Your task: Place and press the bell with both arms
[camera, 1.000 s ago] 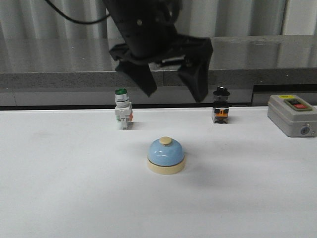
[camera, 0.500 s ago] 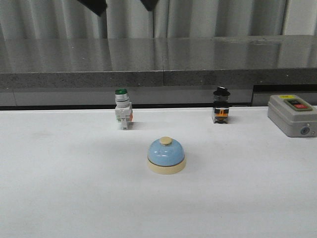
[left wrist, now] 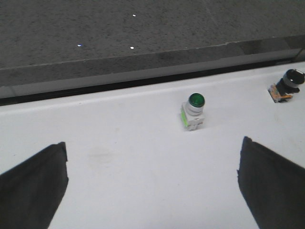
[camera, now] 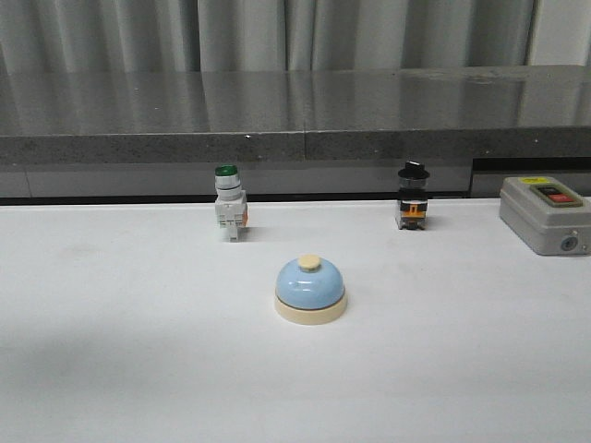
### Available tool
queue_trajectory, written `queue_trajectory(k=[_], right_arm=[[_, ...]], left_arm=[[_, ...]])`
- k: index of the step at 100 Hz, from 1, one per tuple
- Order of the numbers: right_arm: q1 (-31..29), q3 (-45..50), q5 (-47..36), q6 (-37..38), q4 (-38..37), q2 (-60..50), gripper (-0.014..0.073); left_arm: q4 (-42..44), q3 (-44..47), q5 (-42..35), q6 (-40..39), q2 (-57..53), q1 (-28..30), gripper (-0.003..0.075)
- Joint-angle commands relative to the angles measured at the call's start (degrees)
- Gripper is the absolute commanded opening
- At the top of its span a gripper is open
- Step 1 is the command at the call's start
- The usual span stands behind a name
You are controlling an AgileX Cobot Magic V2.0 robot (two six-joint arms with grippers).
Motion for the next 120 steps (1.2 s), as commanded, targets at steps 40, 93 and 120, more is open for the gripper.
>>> queue_trajectory(k=[40, 93, 120], right_arm=[[-0.4, -0.8, -4.7, -0.1, -0.1, -1.1, -0.006], [-0.4, -0.8, -4.7, -0.1, -0.1, -1.1, -0.006], [-0.4, -0.8, -4.7, -0.1, -0.1, -1.1, -0.006]], left_arm=[[-0.8, 19.1, -12.1, -1.0, -30.4, 3.8, 0.0689], [-0.1, 21.6, -12.1, -1.0, -36.8, 3.8, 0.0214], [0.0, 21.6, -12.1, -1.0, -36.8, 3.8, -0.002]])
